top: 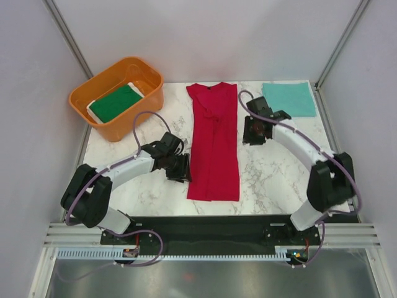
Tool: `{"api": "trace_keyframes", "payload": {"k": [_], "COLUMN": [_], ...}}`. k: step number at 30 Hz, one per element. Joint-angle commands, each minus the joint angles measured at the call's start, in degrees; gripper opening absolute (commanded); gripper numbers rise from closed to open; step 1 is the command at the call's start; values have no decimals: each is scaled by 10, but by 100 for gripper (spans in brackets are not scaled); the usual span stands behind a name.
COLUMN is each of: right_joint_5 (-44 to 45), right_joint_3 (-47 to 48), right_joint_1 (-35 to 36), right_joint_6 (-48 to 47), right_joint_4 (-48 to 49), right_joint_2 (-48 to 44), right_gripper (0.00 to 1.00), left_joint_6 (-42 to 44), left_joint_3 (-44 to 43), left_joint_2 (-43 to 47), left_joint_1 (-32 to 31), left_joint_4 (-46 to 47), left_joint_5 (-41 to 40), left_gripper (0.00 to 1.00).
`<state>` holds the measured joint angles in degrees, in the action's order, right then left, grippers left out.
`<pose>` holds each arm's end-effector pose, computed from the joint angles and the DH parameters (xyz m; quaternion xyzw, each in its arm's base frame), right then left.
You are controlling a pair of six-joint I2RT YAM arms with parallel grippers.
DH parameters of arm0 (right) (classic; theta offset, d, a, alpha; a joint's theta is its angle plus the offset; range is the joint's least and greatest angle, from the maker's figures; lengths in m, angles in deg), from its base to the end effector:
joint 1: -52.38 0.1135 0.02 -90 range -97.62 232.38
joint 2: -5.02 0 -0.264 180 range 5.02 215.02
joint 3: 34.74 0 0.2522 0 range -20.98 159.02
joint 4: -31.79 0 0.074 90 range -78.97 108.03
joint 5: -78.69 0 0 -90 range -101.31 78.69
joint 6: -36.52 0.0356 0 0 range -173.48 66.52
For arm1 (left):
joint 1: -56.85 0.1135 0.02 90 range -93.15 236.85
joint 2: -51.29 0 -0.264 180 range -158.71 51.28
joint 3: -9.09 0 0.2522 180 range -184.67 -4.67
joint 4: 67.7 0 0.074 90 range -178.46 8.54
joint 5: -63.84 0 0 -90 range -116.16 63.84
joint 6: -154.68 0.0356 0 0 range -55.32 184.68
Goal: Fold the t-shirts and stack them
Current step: Fold the tshirt
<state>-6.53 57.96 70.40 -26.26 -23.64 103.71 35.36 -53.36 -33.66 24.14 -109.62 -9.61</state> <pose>0.3462 0.1095 0.2520 0.0879 0.9643 0.0576 0.2432 0.2271 -0.1579 0.1824 0.0604 0.9637 -0.2332 0.1154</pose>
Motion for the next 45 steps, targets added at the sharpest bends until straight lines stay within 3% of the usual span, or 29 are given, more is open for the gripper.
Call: {"api": "trace_keyframes", "payload": {"k": [1,4,8,16,20,21,29,35,38,42,45], "right_joint_5": [-1,28,36,58,76,80,114,131,136,145,150], "right_joint_3": [-121,-200,-283,-330,-334,-334,-333,-343,-346,-349,-354], "right_joint_1": [59,150,215,314,337,339,356,366,368,370,370], "right_joint_6": [64,121,185,250,268,270,277,288,290,293,295], "right_joint_4": [-11,-12,3,31,46,45,47,48,47,41,34], "right_joint_2": [-103,-166,-224,-224,-207,-201,-155,-141,-139,-145,-153], "right_gripper": [39,39,38,37,37,36,36,36,32,9,0], "left_joint_6": [-25,-38,-63,-72,-71,-72,-74,-76,-76,-79,-82], "left_joint_3": [16,34,65,85,90,90,90,89,90,91,95], "left_joint_2": [19,7,9,-2,-3,-3,-1,-1,-2,-7,-9], "left_joint_1": [-22,-31,-42,-49,-51,-51,-51,-53,-53,-53,-53], "left_joint_4": [11,35,72,81,83,86,88,91,91,91,92], "left_joint_5": [-42,-19,-10,-29,-29,-30,-26,-26,-27,-31,-35], "left_gripper": [49,48,46,39,36,29,8,2,2,2,2]}}
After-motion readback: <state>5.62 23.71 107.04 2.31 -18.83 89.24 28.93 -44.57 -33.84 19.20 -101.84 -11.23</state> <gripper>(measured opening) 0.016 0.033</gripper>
